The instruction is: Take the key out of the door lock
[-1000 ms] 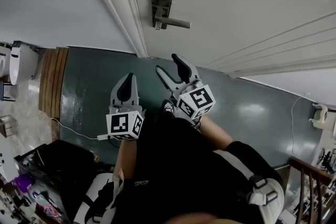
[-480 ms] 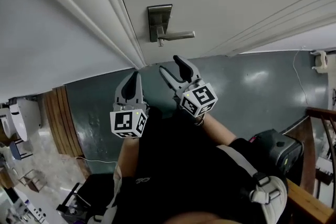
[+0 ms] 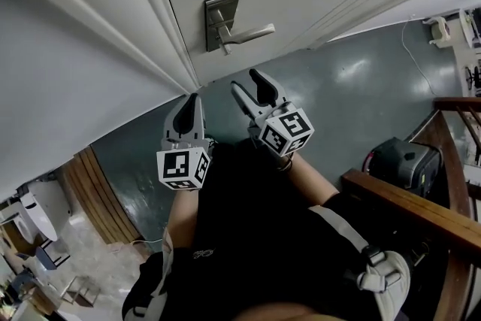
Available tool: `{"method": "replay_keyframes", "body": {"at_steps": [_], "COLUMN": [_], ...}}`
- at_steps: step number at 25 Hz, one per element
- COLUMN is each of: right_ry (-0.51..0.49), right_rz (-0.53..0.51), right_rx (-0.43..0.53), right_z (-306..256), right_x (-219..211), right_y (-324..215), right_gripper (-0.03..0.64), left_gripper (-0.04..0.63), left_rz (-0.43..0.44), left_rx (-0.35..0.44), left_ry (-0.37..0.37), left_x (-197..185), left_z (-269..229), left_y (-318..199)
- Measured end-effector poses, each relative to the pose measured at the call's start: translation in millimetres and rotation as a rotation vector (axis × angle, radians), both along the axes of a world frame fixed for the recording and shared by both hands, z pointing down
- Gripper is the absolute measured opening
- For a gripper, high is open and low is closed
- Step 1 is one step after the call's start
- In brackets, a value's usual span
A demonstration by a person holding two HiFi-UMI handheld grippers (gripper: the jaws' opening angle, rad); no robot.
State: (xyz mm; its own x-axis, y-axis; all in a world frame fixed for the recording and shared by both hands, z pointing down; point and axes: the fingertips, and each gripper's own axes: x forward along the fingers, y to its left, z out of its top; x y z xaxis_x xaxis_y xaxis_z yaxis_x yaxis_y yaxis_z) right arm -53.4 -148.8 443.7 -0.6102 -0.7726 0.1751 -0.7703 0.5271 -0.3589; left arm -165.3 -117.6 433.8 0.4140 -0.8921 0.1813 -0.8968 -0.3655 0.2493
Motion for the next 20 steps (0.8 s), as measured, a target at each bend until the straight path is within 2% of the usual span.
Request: {"method": "replay_keyframes", "body": {"at_steps": [7, 11, 17, 20], "right_ry": [0.012, -0.027, -0.021, -0.064], "right_rz": [-0.008, -0.011, -0.055, -0.075], "right_rx": [-0.011, -0.033, -0.028, -0.022], "right_z": [6.1, 13.7, 24.5, 29.0], "right_x": [-5.5, 1.4, 9.2, 15.4], "right_y": [12.9, 11.3, 19.2, 22.0], "right_gripper": [0.258, 0.253, 0.238, 0.23], "left_gripper": [0.023, 0.023, 0.023, 0.023], "left_rz": [0.004, -0.016, -0.079, -0.107], "left_rx": [-0.028, -0.033, -0.05, -0.044], "left_ry": [0.015, 0.003, 0.003, 0.002], "left_x": [-0.6, 3.3, 14.8, 26.7], "left_z": [15.3, 20.6, 30.7, 39.3], "left_y": [5.8, 6.6, 17.2, 24.8]}}
